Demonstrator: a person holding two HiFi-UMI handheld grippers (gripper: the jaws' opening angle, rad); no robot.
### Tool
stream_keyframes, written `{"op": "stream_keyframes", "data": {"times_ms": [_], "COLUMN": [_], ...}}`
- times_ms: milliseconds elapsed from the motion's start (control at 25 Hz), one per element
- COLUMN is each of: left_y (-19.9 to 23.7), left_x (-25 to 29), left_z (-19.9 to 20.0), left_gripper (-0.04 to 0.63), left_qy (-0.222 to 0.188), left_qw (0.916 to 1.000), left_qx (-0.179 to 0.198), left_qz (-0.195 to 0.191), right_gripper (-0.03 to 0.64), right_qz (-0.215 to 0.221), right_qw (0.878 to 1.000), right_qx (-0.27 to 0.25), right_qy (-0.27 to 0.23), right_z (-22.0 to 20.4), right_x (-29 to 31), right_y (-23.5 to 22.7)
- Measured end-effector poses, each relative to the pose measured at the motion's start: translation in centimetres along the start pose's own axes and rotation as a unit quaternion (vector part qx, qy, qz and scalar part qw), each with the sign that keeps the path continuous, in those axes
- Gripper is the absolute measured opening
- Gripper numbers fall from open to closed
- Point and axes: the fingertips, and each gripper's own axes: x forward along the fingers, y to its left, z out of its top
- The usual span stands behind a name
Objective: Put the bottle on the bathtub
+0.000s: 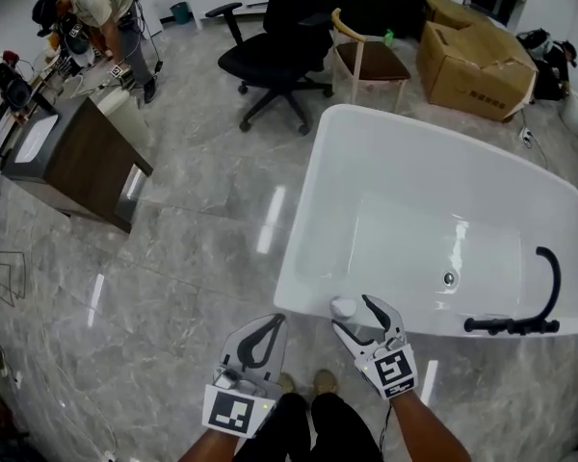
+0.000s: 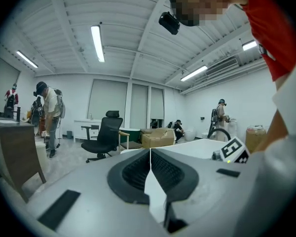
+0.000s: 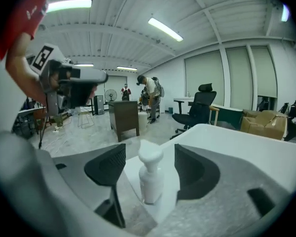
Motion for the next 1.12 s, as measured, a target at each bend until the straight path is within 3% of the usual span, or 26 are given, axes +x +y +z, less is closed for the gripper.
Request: {"op": "stream_keyframes", "data": {"times_ms": [120, 320, 520, 840, 1120], "left_y": [-0.6, -2.3, -4.4, -7.3, -7.3], "left_x": [-1.1, -3.7, -5.9, -8.5, -9.3], "left_z": [2.3, 5.3, 8.3, 11.3, 13.2], "left_gripper": [0.012, 0.012, 0.012, 0.012, 0.012], "left_qy": [-0.016, -0.041, -0.069, -0.087, -0.106], "left_qw": [0.9999, 0.9989, 0.9968, 0.9931, 0.9921], "left_qx": [0.001, 0.008, 0.006, 0.022, 0.032], "left_qz": [-0.006, -0.022, -0.039, -0.075, -0.059], "right_gripper": [0.278, 0.183, 0.114, 0.006, 0.005], "right_qz": [-0.009, -0.008, -0.012, -0.031, -0.053], "right_qw": [1.0, 0.995, 0.988, 0.982, 0.978], "right_qx": [-0.001, -0.002, -0.005, -0.002, 0.005], "right_qy": [-0.019, -0.101, -0.153, -0.189, -0.201], "right_z": [5.0, 12.1, 17.3, 20.1, 20.5], "right_x": [-3.4, -8.1, -11.7, -15.3, -16.8], "right_y": [0.9, 3.6, 6.2, 8.5, 8.4]}}
